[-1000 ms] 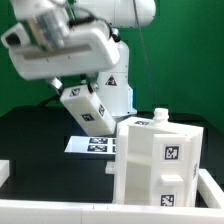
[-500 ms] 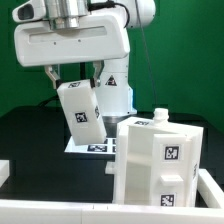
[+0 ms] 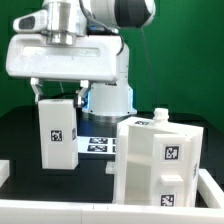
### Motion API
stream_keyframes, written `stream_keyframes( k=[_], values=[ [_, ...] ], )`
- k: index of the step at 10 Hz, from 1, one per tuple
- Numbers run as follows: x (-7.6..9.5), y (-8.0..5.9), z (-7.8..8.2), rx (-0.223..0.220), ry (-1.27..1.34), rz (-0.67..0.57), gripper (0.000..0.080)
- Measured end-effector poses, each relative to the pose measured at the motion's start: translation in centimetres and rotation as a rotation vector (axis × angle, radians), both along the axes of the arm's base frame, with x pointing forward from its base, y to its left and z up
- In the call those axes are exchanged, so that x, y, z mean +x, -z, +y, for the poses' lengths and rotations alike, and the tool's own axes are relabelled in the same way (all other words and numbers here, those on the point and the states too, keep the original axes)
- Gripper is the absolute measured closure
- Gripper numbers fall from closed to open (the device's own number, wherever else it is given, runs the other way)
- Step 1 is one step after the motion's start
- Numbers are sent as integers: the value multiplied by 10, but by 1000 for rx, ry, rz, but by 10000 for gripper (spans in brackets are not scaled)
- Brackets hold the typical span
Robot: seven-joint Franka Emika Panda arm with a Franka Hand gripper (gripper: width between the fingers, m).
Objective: Assemble cabinet
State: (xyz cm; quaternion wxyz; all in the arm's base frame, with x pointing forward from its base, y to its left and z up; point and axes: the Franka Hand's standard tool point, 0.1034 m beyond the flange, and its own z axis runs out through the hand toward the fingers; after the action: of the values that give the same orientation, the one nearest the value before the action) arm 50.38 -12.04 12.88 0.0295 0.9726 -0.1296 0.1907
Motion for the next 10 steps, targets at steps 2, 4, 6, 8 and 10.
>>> stream_keyframes(
  k=[2,4,6,8,10],
  values=[
    [-10,9,1,50,20,63,239],
    [-15,12,-2,69,11,100,239],
    [-16,20,2,89,32,123,239],
    [-9,22,11,89,53,108,239],
    [-6,21,14,81,65,86,239]
  ],
)
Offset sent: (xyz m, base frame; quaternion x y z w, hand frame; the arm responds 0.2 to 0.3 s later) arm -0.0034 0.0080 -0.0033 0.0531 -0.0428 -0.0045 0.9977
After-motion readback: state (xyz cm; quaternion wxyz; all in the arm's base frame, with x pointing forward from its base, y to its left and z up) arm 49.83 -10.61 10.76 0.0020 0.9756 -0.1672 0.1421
